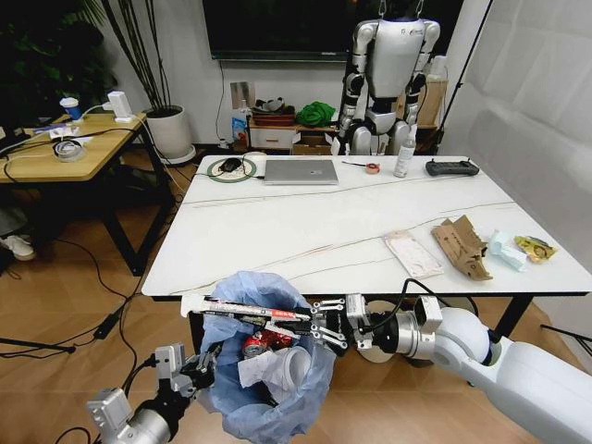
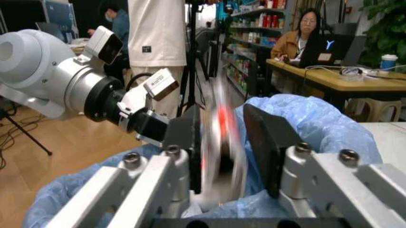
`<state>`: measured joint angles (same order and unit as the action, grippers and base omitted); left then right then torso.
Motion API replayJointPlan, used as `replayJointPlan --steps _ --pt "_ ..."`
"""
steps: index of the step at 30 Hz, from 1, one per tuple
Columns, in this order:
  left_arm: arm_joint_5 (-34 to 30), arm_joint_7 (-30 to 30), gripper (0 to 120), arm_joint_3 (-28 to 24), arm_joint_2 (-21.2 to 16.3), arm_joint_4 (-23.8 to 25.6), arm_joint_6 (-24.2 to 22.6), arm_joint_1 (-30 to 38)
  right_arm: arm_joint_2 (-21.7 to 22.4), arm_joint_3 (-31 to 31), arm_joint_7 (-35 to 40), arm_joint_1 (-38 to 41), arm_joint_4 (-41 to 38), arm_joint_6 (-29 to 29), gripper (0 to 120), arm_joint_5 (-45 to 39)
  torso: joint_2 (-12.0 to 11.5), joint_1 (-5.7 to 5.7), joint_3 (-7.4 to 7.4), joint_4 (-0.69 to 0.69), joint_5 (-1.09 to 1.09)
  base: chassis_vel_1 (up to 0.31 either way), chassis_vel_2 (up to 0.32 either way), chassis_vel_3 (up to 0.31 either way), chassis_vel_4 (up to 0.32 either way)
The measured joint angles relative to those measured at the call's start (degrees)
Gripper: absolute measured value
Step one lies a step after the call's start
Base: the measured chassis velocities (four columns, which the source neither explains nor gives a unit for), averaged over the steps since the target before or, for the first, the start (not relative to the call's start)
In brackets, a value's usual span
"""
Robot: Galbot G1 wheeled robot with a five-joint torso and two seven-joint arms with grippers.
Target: Pick up the trash bin and place the trash from the table into it.
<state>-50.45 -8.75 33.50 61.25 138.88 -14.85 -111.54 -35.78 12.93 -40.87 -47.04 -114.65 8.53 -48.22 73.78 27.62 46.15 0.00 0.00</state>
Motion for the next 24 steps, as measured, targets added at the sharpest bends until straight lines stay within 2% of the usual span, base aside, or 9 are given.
replayJointPlan --steps 2,5,7,12,13,16,19,20,24 --pt "0.06 0.00 0 0.00 0.03 0.00 0.00 -0.03 0.00 0.01 -0.14 -0.10 0.09 0.10 32 0.02 0.00 0.00 0.00 0.00 0.00 0.000 0.000 0.000 0.000" --pt "0.29 0.00 0 0.12 0.05 0.06 -0.05 -0.29 -0.08 0.02 -0.66 -0.28 0.49 0.40 47 0.23 0.00 0.00 0.00 0.00 0.00 0.000 0.000 0.000 0.000" --pt "0.35 0.00 0 0.21 0.05 0.13 -0.06 -0.35 -0.15 0.01 -0.70 -0.26 0.55 0.48 51 0.22 0.00 0.00 0.00 0.00 0.00 0.000 0.000 0.000 0.000" --pt "0.81 0.02 0 0.35 0.17 0.18 -0.09 -0.45 -1.23 -1.13 -0.38 0.03 0.54 0.61 73 -1.45 0.00 0.00 0.00 0.00 0.00 0.000 0.000 0.000 0.000" --pt "0.81 0.02 0 0.35 0.17 0.18 -0.09 -0.45 -1.23 -1.13 -0.38 0.03 0.54 0.61 73 -1.45 0.00 0.00 0.00 0.00 0.00 0.000 0.000 0.000 0.000" --pt "1.43 0.02 0 0.19 0.42 -0.59 -0.09 -0.50 -2.66 -4.41 2.59 0.16 0.81 0.59 87 -3.87 0.00 0.00 0.00 0.00 -0.01 0.000 0.000 0.000 0.000" --pt "2.49 0.20 0 -0.26 0.88 -1.50 -0.03 -0.32 -4.19 -8.11 13.68 0.37 1.88 0.81 97 -4.80 0.00 0.00 0.00 0.01 0.00 0.000 0.000 0.000 0.000" --pt "2.49 0.20 0 -0.26 0.88 -1.50 -0.03 -0.32 -4.19 -8.11 13.68 0.37 1.88 0.81 97 -4.80 0.00 0.00 0.00 0.01 0.00 0.000 0.000 0.000 0.000" --pt "3.41 0.61 0 -0.20 1.94 -1.96 0.20 -0.31 -5.30 -11.22 35.37 -0.09 4.95 0.62 100 1.58 0.00 0.00 0.00 0.00 0.00 0.000 0.000 0.000 0.000"
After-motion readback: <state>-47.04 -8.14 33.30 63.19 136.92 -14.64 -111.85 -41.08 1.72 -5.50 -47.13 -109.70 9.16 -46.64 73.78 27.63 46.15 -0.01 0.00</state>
